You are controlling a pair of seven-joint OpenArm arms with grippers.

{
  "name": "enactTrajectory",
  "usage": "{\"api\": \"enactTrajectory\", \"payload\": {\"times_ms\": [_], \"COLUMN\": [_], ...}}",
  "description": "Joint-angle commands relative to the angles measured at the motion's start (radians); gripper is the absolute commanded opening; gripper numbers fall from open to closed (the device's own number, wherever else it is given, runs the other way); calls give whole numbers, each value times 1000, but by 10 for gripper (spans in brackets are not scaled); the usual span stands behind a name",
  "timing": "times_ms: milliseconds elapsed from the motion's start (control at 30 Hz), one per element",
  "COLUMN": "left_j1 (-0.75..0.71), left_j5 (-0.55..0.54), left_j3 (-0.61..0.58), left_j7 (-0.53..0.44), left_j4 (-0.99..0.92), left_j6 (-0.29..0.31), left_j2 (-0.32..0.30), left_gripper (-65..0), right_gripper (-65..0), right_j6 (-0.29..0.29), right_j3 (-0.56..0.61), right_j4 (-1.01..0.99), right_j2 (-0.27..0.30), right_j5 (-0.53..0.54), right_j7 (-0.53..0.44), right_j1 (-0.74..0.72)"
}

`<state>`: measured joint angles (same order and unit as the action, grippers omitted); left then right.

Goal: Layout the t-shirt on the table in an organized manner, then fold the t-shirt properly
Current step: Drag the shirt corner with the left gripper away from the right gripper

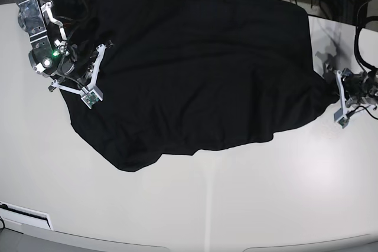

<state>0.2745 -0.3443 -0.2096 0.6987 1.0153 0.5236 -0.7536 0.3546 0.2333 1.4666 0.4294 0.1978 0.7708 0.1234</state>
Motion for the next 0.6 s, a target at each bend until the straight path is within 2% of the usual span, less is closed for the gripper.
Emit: {"api": "enactTrajectory", "payload": {"times_ms": [0, 133, 200, 267, 433, 500, 567], "left_j1": [31, 69, 99, 139, 200, 193, 174], "left_j5": [23, 72, 34, -43, -249, -290, -290], "left_j3": [8, 8, 8, 8, 8, 8, 8], "left_j7": [-24, -68, -44, 26, 192, 238, 232], "left_j4": [10, 7, 7, 8, 8, 7, 7], "left_j6": [-18, -156, -181, -161, -54, -11, -2], "left_j2": [-28, -28, -28, -28, -28, -27, -27], "left_gripper": [-534, -535, -581, -650, -650, -650, -650], "right_gripper": [-650, -650, -650, -650, -650, -650, -650], "right_j6": [-7, -7, -7, -7, -7, -7, -7], "right_j3": [-5, -5, -5, -5, -5, -5, -5], "right_j4": [0, 0, 0, 0, 0, 0, 0], "right_j2": [14, 14, 14, 14, 14, 14, 14], "right_j5": [-19, -19, -18, -15, -16, -16, -15], "right_j7": [38, 38, 37, 37, 37, 37, 37], "right_j1": [-2, -2, -2, -3, -2, -2, -3]}}
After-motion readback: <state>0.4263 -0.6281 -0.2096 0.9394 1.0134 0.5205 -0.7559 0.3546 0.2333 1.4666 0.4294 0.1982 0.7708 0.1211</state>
